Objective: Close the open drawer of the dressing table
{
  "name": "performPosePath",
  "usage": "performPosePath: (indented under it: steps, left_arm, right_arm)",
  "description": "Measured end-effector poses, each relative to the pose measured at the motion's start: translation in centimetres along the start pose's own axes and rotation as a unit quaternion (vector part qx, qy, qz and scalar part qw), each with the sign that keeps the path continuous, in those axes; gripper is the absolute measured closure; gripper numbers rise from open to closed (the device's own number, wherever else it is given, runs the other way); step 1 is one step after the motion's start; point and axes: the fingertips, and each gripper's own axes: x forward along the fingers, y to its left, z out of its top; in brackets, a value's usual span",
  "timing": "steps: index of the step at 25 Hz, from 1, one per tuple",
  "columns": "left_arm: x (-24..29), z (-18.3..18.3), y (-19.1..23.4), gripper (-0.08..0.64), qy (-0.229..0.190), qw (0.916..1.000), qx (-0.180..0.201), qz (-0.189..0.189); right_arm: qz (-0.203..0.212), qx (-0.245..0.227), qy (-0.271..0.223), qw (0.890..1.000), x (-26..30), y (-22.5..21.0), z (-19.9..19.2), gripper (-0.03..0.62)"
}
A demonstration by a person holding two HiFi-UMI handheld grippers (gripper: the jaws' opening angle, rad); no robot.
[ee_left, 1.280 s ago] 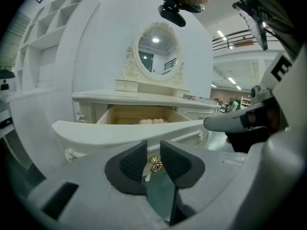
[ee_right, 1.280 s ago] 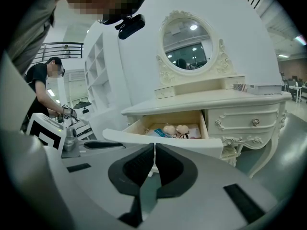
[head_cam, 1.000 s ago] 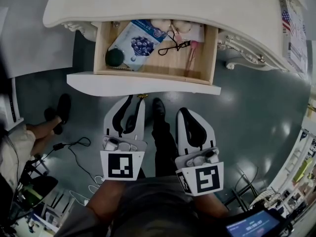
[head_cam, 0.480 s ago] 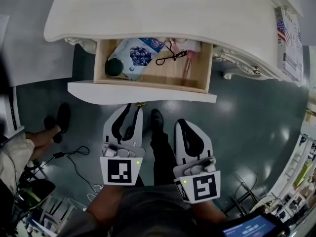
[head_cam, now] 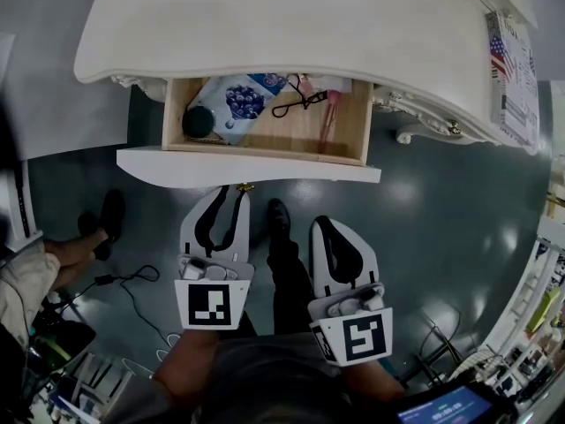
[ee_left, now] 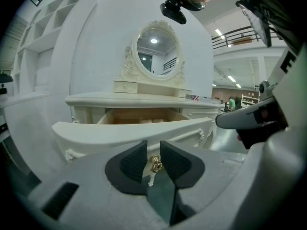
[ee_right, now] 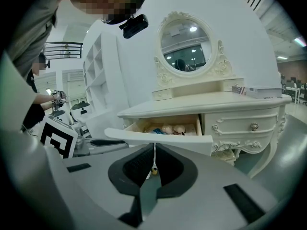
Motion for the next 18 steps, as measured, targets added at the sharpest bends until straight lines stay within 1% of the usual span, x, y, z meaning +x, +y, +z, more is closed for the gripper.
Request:
performPosePath:
  steps: [3,10,18]
  left_arm:
    - [0.1,0.2,0.1,0.466,-0.003,1.0,-0.003,0.003]
    - [0.8,0.5,0.2,0.466,-0.003,0.9999,0.011,0.004]
    - [1.8,1.1,0.6,0.466,-0.009,0.9999,0.009,0.009]
  right_arm:
    - [0.0,0.001,-0.001,1.0,-0.1,0.0,0.1,0.577]
    - [-0.002,0.003,-0.001,1.0,-0.2,-0.5,0.1,0.577]
    - [-0.005,0.004,-0.002,1.0,0.0,-1.1,0.3,0.577]
